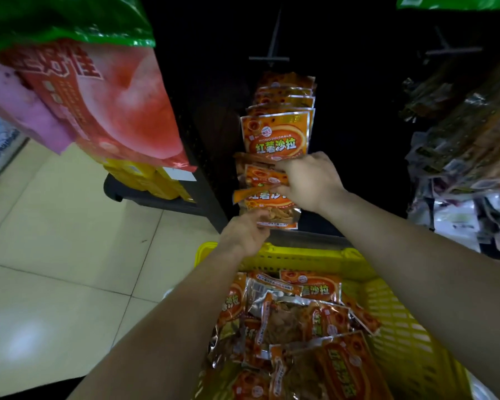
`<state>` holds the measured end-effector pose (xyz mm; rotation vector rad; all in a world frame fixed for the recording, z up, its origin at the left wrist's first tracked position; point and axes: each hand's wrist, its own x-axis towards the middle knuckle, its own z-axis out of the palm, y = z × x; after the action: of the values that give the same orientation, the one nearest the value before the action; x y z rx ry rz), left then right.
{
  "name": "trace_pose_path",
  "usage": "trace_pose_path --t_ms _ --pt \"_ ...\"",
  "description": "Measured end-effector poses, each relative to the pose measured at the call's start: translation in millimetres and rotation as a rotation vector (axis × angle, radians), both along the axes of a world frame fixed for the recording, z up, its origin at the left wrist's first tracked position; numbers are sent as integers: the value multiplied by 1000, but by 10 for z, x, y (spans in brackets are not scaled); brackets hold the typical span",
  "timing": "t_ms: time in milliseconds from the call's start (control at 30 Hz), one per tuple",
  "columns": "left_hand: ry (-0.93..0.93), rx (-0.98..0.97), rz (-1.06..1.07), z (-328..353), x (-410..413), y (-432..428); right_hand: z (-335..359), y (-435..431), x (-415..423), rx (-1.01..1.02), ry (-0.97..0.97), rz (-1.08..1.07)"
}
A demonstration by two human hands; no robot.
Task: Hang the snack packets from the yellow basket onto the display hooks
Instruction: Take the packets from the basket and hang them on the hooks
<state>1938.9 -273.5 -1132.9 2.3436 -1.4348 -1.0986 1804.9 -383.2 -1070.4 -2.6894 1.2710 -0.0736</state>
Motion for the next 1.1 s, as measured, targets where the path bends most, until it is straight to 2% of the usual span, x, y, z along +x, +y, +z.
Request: trace_pose_path --t_ms 133,267,433,633,767,1100 --pt "34 -41 -5 231 36 170 200 105 -68 -1 40 -33" --pt "-11 -73 -27 446 56 469 357 282 -153 63 76 -96" --pt "-59 -28 -56 527 -11 648 326 422 -172 47 60 -151" --pt "-7 -77 -61 432 -124 441 250 339 -87 -4 19 -225" --pt "50 -39 -20 257 -168 184 182 171 -2 -31 -9 -224" --pt "-46 38 -62 -101 -100 -288 -3 -261 156 -281 104 -244"
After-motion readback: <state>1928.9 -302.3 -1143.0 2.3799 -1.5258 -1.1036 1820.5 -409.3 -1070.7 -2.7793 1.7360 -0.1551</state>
